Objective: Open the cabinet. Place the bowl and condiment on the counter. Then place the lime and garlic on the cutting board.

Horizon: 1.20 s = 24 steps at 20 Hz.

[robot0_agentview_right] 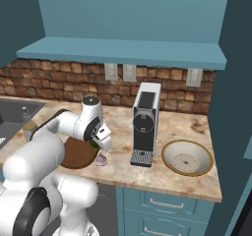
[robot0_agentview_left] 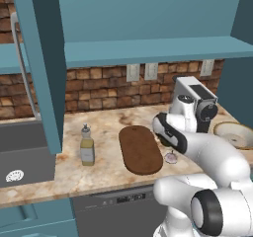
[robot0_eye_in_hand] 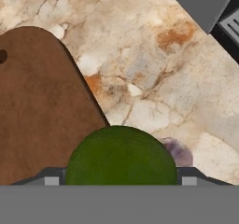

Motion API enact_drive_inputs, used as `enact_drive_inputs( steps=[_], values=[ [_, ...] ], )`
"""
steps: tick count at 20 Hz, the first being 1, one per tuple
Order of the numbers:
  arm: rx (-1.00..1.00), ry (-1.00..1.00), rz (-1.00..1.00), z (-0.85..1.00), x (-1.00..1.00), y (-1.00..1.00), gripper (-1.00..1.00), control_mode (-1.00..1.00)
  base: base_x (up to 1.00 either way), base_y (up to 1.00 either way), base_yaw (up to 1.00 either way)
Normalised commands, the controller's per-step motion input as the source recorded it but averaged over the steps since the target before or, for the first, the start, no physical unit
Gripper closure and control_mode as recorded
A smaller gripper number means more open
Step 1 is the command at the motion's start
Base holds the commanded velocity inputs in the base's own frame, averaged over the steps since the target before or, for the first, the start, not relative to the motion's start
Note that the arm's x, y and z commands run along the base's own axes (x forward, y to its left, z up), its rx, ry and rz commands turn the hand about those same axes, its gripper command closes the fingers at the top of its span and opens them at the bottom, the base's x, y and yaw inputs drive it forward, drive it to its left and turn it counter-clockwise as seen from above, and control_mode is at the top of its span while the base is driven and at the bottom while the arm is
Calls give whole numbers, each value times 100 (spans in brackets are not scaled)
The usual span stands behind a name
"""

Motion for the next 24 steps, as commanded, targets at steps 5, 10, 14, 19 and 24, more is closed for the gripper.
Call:
enact_drive_inputs(
  steps=[5,10,14,19,24],
  values=[
    [-3,0,5,0,0,48,100,-100,0,0,0],
    [-8,0,4,-3,0,43,100,-100,0,0,0],
    [-3,0,1,-11,12,23,100,-100,0,0,0],
    [-1,0,2,-23,30,2,100,-100,0,0,0],
    [0,0,2,-13,33,0,100,-100,0,0,0]
  ],
)
